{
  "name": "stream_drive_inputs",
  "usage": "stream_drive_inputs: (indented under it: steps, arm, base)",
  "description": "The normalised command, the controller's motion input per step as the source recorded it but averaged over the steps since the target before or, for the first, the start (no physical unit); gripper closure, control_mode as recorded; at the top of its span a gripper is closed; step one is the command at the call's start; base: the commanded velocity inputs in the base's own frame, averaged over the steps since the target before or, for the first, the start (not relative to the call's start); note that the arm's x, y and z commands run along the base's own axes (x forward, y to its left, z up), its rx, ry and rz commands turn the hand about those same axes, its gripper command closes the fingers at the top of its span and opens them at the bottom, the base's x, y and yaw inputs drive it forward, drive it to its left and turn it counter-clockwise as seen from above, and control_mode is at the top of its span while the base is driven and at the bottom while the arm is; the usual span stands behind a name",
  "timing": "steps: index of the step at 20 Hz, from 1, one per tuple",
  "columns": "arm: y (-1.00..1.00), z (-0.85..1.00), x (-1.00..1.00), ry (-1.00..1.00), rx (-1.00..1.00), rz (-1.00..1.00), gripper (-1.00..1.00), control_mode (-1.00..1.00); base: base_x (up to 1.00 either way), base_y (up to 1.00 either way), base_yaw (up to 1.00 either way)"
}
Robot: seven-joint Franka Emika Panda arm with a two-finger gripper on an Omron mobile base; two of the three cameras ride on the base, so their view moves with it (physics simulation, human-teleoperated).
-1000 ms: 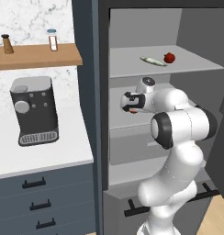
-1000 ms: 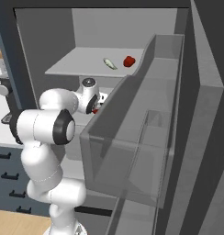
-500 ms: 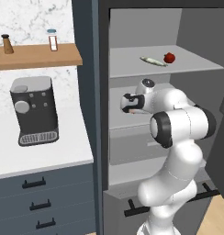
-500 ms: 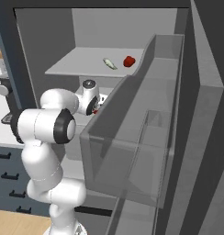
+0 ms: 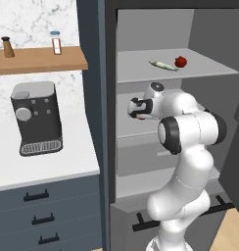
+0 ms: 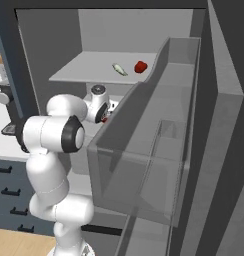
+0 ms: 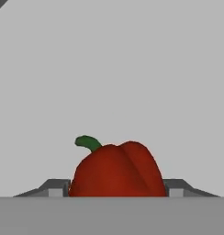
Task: Place one bell pepper and one fish in each tupperware on the nearby counter, to pack two identical lunches.
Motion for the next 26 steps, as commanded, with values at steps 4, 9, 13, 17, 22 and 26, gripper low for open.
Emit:
stream_drive_inputs:
  steps: [4,9,13,17,22,26]
  arm:
    - [-0.01,0.0,-0.04,0.0,0.0,0.0,1.0,-1.0]
    - [-0.18,0.0,-0.88,-0.02,0.0,0.0,1.0,-1.0]
    - [-0.18,0.08,-1.0,-0.03,0.0,0.0,1.0,-1.0]
    - [-0.11,0.53,-0.89,0.0,0.0,0.0,1.0,-1.0]
    - [-0.01,1.0,-0.65,0.13,-0.01,0.0,1.0,-1.0]
    - [0.0,0.89,-0.81,0.27,-0.03,0.0,1.0,-1.0]
  base:
    - [0.0,0.0,0.0]
    - [0.0,0.0,0.0]
    - [0.0,0.0,0.0]
    - [0.0,0.0,0.0]
    - [0.0,0.0,0.0]
    - [0.0,0.0,0.0]
